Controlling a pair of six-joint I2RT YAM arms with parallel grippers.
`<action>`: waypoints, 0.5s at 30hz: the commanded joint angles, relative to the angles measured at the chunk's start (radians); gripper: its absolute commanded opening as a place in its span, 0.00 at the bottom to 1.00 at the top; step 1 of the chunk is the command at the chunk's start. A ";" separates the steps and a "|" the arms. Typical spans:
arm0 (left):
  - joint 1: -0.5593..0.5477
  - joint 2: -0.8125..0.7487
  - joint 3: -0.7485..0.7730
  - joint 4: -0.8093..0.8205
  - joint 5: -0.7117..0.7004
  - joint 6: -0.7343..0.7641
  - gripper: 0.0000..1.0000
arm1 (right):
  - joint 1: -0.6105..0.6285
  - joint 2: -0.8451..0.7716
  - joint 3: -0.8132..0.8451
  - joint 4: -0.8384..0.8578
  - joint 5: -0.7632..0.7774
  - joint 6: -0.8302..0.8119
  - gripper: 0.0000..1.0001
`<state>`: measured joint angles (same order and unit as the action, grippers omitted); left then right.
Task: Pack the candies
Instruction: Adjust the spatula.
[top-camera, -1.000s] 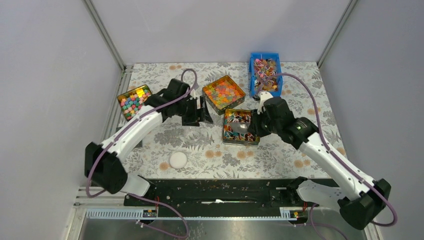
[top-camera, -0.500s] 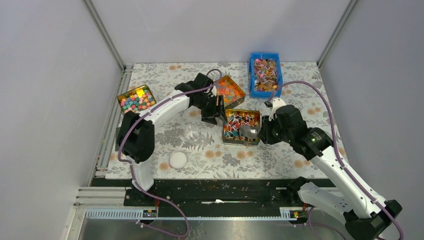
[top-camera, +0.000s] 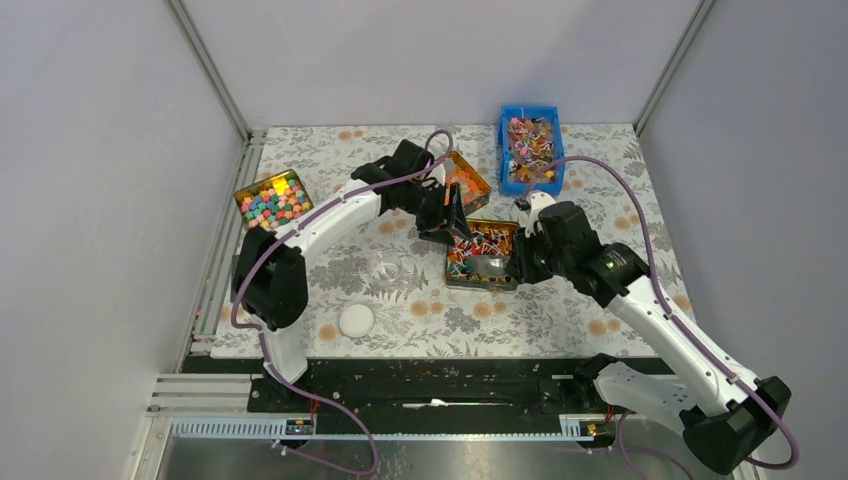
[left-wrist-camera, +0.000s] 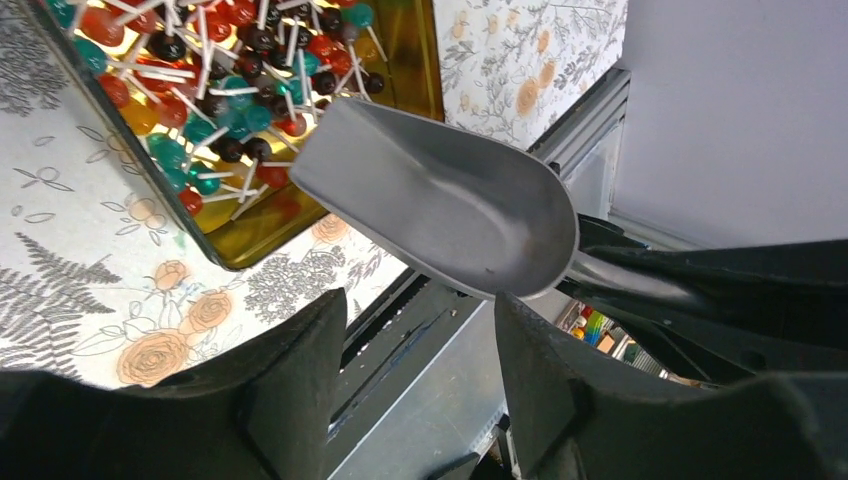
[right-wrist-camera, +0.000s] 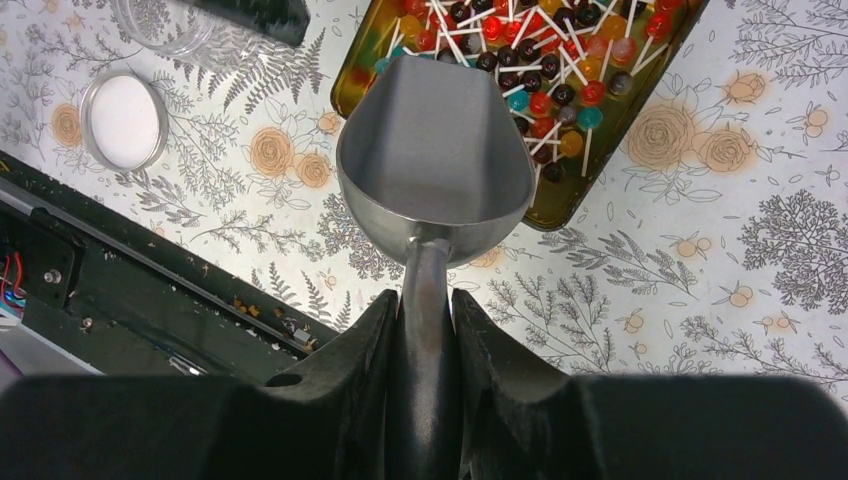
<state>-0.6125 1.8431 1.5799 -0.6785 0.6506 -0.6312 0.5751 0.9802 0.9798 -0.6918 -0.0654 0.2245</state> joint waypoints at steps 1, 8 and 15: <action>-0.036 -0.088 -0.031 0.040 0.041 -0.020 0.54 | -0.005 0.034 0.091 0.067 0.009 -0.002 0.00; -0.061 -0.125 -0.111 0.056 0.028 -0.026 0.54 | -0.004 0.057 0.131 0.103 -0.015 -0.014 0.00; -0.072 -0.144 -0.122 0.059 0.014 -0.019 0.52 | -0.005 0.069 0.132 0.111 -0.027 -0.019 0.00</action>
<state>-0.6800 1.7603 1.4635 -0.6590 0.6556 -0.6529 0.5747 1.0443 1.0691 -0.6357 -0.0711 0.2207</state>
